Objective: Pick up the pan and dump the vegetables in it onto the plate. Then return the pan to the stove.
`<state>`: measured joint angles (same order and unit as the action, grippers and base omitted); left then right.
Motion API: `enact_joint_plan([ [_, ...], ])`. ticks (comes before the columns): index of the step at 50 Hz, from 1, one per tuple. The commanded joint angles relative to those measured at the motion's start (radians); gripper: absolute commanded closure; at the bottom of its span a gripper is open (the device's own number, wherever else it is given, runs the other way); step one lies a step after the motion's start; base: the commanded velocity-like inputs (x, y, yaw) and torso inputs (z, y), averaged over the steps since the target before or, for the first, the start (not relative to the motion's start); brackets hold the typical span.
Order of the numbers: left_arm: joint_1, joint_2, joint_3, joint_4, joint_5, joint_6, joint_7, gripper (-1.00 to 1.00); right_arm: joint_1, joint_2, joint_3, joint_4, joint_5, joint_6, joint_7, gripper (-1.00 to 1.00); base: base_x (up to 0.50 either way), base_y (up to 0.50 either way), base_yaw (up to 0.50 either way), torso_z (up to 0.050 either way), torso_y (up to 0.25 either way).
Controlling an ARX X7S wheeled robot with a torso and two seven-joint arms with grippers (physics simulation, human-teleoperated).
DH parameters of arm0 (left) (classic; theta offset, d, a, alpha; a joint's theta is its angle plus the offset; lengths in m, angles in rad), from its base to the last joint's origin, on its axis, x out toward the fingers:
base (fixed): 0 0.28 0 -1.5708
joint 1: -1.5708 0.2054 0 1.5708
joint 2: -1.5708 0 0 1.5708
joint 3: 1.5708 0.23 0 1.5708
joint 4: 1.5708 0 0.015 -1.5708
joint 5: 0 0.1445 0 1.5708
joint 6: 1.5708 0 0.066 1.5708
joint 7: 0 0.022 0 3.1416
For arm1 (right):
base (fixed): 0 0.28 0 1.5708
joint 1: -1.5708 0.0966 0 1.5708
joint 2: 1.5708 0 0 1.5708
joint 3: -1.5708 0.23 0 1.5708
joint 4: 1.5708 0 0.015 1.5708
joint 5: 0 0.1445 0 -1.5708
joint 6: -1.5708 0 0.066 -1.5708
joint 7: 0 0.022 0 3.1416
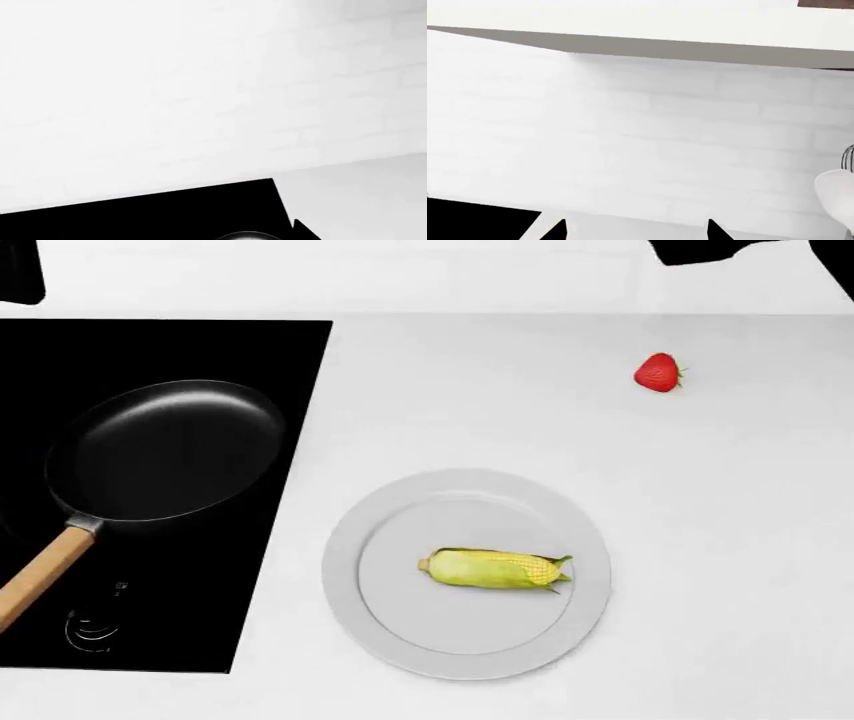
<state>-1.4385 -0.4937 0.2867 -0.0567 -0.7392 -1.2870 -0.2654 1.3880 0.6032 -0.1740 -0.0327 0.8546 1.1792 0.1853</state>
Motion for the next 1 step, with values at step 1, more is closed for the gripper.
enact_joint_plan([
  [1,-0.051,0.022,0.015,-0.038,0.006,0.011,0.007,-1.00,0.098,0.001,-0.086,0.066,-0.059,-0.040,-0.057,-1.00,0.00,0.00,0.00,0.000,0.000],
])
